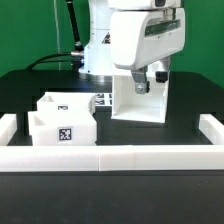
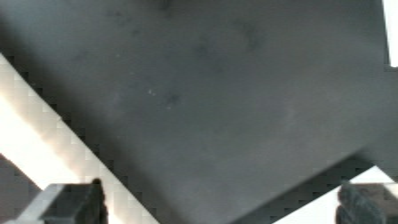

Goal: Assemble drawer

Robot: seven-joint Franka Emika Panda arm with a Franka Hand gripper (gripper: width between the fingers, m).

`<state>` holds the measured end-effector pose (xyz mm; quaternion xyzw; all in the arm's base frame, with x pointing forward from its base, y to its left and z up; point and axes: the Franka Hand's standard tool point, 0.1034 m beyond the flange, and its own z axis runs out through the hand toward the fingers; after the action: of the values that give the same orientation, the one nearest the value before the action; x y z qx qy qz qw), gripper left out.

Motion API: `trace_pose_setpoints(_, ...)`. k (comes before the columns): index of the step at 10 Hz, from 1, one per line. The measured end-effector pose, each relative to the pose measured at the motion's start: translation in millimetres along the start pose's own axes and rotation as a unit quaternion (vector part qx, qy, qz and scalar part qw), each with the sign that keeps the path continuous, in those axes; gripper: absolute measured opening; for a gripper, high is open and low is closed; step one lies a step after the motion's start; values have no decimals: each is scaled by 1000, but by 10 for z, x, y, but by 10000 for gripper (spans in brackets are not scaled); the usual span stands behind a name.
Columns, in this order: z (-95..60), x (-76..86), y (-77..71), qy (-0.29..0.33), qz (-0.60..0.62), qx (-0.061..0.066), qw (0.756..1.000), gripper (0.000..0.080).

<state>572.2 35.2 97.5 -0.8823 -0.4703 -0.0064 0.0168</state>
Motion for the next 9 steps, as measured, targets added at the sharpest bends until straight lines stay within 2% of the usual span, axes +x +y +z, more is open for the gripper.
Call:
trace_pose_setpoints(7, 5, -12, -5, 0, 13, 0, 1000, 650)
trace_pose_setpoints(8, -16, -89, -69, -4, 30, 2, 1000, 650)
trace_pose_setpoints(9, -48, -119, -160, -7, 109, 8, 994, 650)
